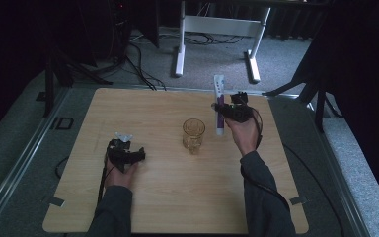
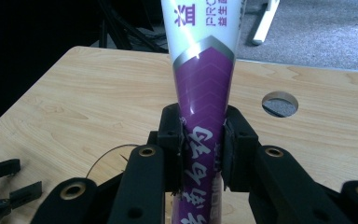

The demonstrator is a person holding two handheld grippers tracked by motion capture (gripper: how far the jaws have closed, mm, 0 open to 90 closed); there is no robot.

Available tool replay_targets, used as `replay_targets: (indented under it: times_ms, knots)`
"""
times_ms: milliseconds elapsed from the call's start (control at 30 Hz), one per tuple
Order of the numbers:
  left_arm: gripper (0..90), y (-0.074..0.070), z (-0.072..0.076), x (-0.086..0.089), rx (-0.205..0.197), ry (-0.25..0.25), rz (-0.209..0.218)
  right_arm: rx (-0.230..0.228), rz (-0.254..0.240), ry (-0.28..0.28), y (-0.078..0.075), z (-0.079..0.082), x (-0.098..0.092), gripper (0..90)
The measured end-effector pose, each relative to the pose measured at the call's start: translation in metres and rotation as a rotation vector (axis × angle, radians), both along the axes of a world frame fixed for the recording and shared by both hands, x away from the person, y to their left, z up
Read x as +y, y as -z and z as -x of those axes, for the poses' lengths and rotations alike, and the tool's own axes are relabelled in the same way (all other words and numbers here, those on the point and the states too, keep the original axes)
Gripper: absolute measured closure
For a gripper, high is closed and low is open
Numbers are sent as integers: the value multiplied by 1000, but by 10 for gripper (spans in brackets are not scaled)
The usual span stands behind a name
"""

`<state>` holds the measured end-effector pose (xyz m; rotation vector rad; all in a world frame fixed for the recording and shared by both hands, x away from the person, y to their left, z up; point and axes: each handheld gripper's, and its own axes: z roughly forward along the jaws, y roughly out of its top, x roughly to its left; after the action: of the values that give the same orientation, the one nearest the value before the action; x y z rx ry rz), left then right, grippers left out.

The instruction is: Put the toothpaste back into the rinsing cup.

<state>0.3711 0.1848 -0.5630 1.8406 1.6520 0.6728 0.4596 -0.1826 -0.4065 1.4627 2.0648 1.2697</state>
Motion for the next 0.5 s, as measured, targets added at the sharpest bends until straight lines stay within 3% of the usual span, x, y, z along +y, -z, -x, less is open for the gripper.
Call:
replay_targets:
  times_ms: [500]
  knots:
    - [141, 0, 0, 0, -1, -1, 1, -9, -2, -16, -1, -1, 10, 729]
